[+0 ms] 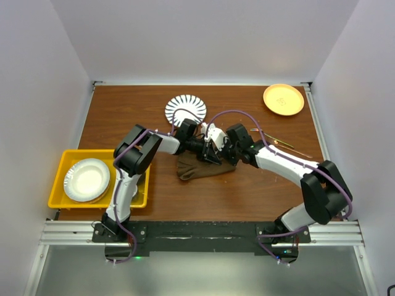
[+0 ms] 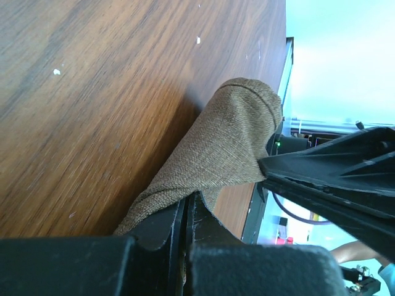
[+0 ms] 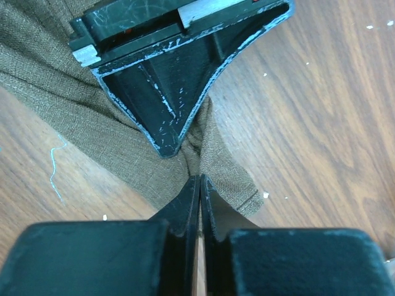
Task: Fold the napkin into a case and place the utensils inside
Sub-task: Stuff the top corner of the smaller-rectangle-folded napkin at the center of the board.
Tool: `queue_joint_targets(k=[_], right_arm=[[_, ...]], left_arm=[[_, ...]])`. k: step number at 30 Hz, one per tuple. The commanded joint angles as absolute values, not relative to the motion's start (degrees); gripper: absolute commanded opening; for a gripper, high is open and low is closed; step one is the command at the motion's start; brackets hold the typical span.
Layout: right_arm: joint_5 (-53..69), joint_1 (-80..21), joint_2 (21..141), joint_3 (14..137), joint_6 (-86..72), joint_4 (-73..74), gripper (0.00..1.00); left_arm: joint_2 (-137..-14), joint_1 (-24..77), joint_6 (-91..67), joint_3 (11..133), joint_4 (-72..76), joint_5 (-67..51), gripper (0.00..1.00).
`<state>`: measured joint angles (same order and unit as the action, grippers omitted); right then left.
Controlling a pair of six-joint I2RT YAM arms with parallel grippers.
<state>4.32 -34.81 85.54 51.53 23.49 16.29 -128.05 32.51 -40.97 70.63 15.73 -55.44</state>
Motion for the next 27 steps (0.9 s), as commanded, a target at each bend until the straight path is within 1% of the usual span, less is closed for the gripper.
queue_joint_targets(k=[1,2,5,6,7,12,15,18,19,20,21,25,27], right_arm=[[7.38,-34.72,86.48,51.94,23.99,17.14,0.11],[7.47,-34.72,86.66,51.94,24.08,17.23,0.14],[8.44,-34.72,87.45,52.38,24.52,17.84,0.19],[8.70,-34.80,87.63,52.47,24.70,17.84,0.23],[8.70,-34.72,88.15,52.73,24.87,18.02,0.25],[7.21,-34.72,90.17,53.44,25.31,17.40,0.26],[4.23,-34.72,92.02,53.70,25.66,16.00,0.24],[2.55,-34.72,93.78,53.70,26.01,14.86,0.17],[1.94,-34.80,94.13,53.61,26.02,14.59,0.12],[1.50,-34.72,94.39,53.53,26.10,14.42,0.03],[1.32,-34.72,94.57,53.35,26.10,14.07,0.00],[0.88,-34.72,94.75,52.39,26.54,13.27,0.00],[0.88,-34.45,94.05,51.34,27.24,12.75,0.00]], left_arm=[[-130.61,31.29,-40.52,70.49,12.22,-50.10,0.00],[-130.78,31.38,-40.52,70.58,12.22,-50.10,0.00],[-131.04,31.38,-40.43,70.75,12.22,-50.10,0.00],[-131.13,31.38,-40.43,70.84,12.22,-50.10,0.00],[-131.13,31.29,-40.43,70.93,12.22,-50.01,0.00],[-131.31,31.38,-40.25,71.19,12.30,-50.36,0.00],[-131.22,31.38,-40.34,71.28,12.83,-50.71,0.00],[-131.05,31.38,-40.52,71.37,13.71,-51.41,0.00],[-131.04,31.38,-41.21,71.19,15.19,-52.37,0.00],[-130.87,31.29,-41.66,71.10,15.73,-52.56,0.00],[-130.61,31.29,-42.01,71.10,16.78,-53.17,0.00],[-129.20,31.03,-44.90,69.62,20.65,-54.31,0.00],[-127.45,30.33,-45.88,68.56,22.40,-54.49,0.07]])
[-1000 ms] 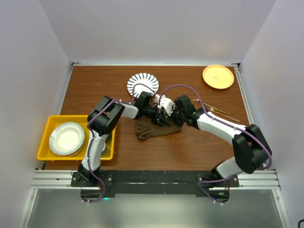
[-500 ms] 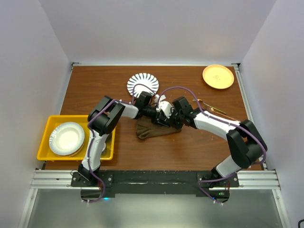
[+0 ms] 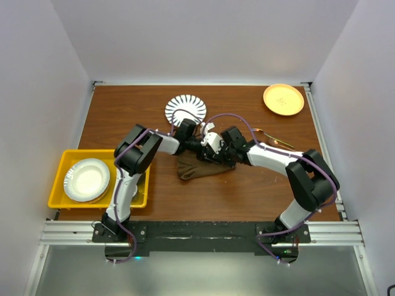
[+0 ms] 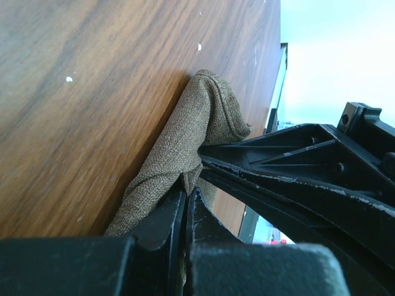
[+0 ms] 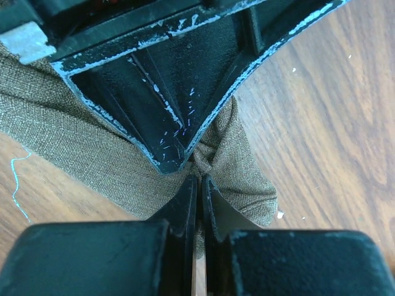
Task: Fold the napkin into a case and place the utensils inside
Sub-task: Stuff the top corner of the smaller-rectangle-folded napkin at the center of the board.
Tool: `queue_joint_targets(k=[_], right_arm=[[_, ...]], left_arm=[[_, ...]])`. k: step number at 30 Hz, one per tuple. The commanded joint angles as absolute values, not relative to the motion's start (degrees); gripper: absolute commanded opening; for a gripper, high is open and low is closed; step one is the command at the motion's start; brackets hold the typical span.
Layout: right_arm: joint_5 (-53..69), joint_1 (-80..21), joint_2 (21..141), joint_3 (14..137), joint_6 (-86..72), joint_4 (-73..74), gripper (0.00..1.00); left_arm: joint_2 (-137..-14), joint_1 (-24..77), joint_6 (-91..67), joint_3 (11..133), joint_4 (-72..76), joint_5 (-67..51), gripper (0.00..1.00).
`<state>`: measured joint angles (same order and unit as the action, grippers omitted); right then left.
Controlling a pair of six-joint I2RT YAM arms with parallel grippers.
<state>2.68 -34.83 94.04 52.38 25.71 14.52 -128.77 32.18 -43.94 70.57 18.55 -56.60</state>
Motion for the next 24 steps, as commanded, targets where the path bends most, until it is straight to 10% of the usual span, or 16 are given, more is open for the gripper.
queue_joint_targets(k=[1,11,20,24], right_arm=[[1.05,-34.19,93.78,50.98,27.42,12.22,0.00],[3.34,-32.87,92.11,48.78,29.27,11.07,0.00],[5.53,-32.35,92.02,49.22,28.39,10.81,0.00],[6.50,-32.17,92.46,49.75,27.69,11.16,0.00]], left_arm=[[-126.75,30.15,-47.01,67.16,24.50,-54.23,0.10],[-114.71,26.99,-45.71,60.03,29.19,-55.63,0.52],[-99.52,15.84,-27.98,55.63,11.36,-51.95,0.56],[-93.26,14.24,3.48,58.79,-11.04,-49.85,0.56]])
